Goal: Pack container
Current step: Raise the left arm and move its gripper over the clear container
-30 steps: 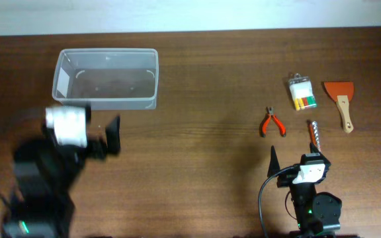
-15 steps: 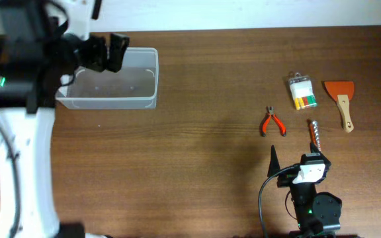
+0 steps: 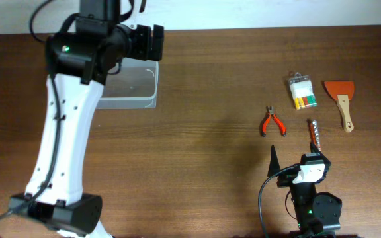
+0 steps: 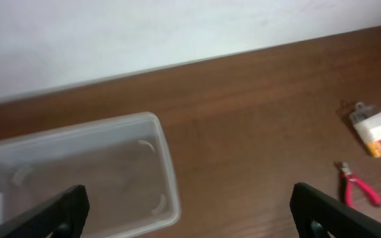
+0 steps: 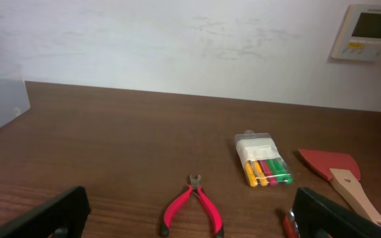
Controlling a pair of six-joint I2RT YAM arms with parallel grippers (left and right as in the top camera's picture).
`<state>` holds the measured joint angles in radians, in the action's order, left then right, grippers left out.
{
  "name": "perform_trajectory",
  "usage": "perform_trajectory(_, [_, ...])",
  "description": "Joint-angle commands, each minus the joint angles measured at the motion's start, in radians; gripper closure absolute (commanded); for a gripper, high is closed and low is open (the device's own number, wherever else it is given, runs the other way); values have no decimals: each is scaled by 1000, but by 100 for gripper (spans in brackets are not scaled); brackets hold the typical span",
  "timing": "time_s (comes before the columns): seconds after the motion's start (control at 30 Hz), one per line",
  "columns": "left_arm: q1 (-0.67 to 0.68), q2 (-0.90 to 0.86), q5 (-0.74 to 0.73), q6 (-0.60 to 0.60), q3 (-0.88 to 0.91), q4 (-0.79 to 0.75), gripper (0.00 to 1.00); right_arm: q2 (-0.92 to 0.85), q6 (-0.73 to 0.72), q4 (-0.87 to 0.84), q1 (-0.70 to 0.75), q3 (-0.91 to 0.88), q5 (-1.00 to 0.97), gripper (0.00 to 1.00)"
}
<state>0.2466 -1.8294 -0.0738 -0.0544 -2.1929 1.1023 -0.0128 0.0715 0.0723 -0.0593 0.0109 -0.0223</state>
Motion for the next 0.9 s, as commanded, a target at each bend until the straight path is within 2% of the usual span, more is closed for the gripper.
perform_trajectory(0.0, [-2, -85, -74, -147, -14, 34, 1, 6, 2, 6, 8, -5, -12, 1])
perform_trajectory(0.2, [-3, -170, -74, -116, -15, 70, 1, 6, 2, 6, 8, -5, -12, 1])
perform_trajectory(0.33, [-13, -219, -148, -108, -39, 104, 1, 6, 2, 6, 8, -5, -12, 1])
perform_trajectory(0.43, [-27, -251, -151, -84, -70, 127, 1, 6, 2, 6, 8, -5, -12, 1])
perform_trajectory(0.53, [-29, -292, -134, -56, -91, 168, 1, 6, 2, 6, 8, -5, -12, 1])
perform_trajectory(0.67, [-26, -333, -14, -45, -91, 182, 1, 6, 2, 6, 8, -5, -12, 2])
perform_trajectory(0.87, [-20, -355, -46, -83, -91, 131, 1, 6, -2, 6, 8, -5, -11, 1])
